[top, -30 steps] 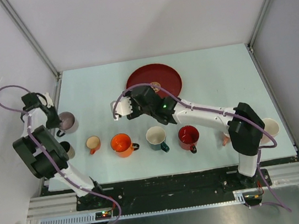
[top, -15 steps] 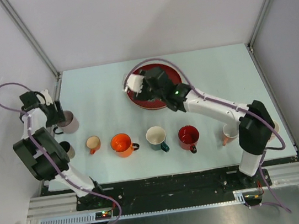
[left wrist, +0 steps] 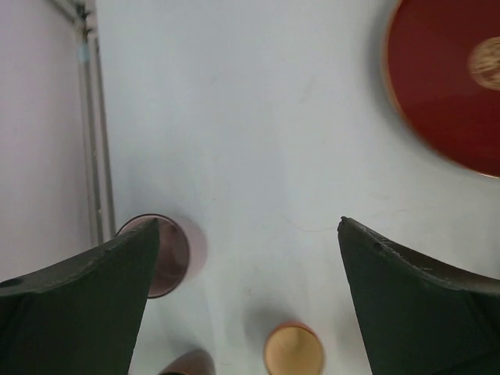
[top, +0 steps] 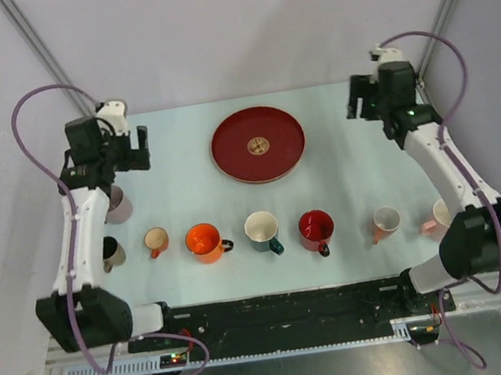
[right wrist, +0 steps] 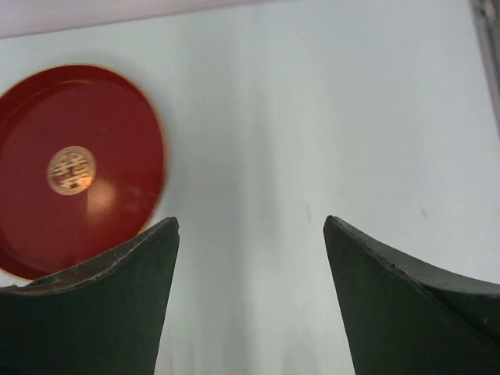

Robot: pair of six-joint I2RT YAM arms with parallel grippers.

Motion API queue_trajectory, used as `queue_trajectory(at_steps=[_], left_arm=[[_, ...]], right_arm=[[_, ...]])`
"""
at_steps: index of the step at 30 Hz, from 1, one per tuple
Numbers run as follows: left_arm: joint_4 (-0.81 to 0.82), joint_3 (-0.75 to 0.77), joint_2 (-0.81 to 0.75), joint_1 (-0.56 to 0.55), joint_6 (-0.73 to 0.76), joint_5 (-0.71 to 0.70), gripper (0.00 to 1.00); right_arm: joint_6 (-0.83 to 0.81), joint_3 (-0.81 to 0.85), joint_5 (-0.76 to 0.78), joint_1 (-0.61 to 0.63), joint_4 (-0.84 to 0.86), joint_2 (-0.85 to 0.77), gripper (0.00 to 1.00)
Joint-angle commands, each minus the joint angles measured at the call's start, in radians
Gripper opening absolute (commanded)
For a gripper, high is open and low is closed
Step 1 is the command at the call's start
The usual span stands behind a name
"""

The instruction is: Turn the mug right side up

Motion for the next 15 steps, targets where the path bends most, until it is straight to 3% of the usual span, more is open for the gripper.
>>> queue_trajectory(at_steps=[1,3,7,12,15], left_arm=[[-0.058,-0.008,-0.202,-0.067,-0.056,-0.027,0.99],[-0.084,-0.081,-0.323,-0.07,-0.009,-0.051,1.0],[-0.014,-0.367,-0.621,-0.072,0.105,-0.071,1.0],[0.184,-0.679,-0.959,-0.072,-0.005,-0.095,1.0],[0.257,-0.812,-1.061,-0.072,-0.065,-0.185,1.0]], right_arm=[[0.16,-0.118,0.067,-0.063,-0.044,-0.17,0.8],[0.139,-0.204,0.151,-0.062,0.011,-0.261,0.81],[0.136,-0.379,0.271,-0.054,0.1,-0.436,0.81],[0.137,-0.608,0.301,-0.034,0.17,-0.63,0.81],[0.136,-0.711,0.278,-0.022,0.189,-0.727,0.8]])
